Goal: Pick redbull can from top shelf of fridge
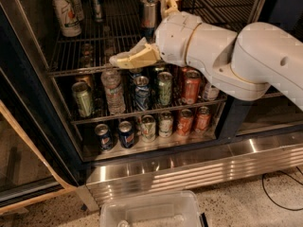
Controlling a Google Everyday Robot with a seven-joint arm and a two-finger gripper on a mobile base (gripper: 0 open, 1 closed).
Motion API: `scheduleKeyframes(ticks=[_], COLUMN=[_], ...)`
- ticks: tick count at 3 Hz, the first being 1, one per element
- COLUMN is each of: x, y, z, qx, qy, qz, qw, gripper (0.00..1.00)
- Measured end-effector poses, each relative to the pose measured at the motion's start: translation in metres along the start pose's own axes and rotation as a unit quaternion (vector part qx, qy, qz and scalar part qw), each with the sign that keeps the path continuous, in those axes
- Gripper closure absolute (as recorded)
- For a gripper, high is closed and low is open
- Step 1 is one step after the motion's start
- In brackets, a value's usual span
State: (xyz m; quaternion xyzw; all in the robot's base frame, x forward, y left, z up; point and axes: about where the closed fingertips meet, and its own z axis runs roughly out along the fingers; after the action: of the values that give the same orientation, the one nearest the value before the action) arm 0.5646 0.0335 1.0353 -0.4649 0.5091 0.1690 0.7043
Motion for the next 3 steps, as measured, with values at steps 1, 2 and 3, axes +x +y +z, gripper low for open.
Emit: scheduleKeyframes(ticks=[1, 2, 3], x=[0.000, -0.001, -0.001], y=[0.000, 0.002, 0.004], z=[0.000, 0.034, 0.061], qx=[0.000, -0.001, -0.001], qy=[0.000, -0.020, -0.035], qz=[0.000, 0.004, 0.007], qw=[1.0000, 0.9998, 0.9994], gripper=[0.00, 0.00, 0.00])
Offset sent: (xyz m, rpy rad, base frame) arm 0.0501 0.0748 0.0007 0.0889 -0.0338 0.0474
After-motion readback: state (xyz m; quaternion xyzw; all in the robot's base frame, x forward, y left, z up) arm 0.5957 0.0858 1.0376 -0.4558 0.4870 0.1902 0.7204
